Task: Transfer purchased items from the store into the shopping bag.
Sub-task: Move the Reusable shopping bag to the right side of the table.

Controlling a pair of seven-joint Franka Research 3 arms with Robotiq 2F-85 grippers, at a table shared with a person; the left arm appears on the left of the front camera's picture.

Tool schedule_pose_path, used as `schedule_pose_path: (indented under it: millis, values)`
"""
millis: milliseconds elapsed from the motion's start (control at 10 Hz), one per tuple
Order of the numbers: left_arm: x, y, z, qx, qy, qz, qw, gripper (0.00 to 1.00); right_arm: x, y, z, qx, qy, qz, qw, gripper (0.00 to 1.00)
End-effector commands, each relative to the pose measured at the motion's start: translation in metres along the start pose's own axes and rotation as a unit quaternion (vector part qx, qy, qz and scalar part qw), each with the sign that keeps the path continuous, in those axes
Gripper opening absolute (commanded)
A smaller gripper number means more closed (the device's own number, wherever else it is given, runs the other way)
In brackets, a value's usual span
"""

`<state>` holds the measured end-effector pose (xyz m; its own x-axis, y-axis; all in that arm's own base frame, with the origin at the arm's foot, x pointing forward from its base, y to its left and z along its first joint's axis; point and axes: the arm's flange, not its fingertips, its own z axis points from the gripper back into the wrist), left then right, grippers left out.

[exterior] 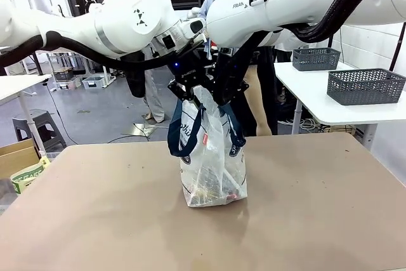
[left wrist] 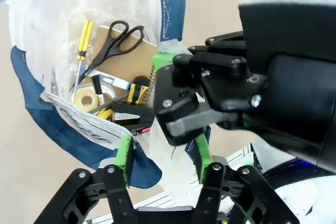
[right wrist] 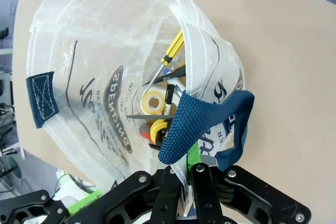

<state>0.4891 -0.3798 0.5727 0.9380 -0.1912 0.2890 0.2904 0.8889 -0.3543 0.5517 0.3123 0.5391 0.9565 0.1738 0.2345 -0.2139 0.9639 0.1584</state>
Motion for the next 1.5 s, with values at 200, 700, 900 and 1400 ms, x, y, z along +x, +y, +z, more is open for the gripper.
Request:
schedule_pose_path:
  millis: [200,700,900,1400]
  values:
    - [-0.023,0.005,0.005,-0.021,-0.006,-0.012,1.000,1.00,0.004,0.000,-0.005,0.015,0.001,0.003,1.000,0.00]
    - [-0.013,-0.003,-0.024,0.003,0.028,-0.018,0.999,1.00,0.003,0.000,-0.005,0.017,0.003,0.003,1.000,0.00]
    - [-0.009,-0.003,-0.030,0.021,0.030,-0.012,0.999,1.00,0.002,0.000,-0.004,0.018,0.003,0.007,1.000,0.00]
    - [-0.010,0.000,-0.032,0.029,0.004,-0.022,0.999,0.22,0.000,0.000,-0.002,0.024,0.003,0.008,1.000,0.00]
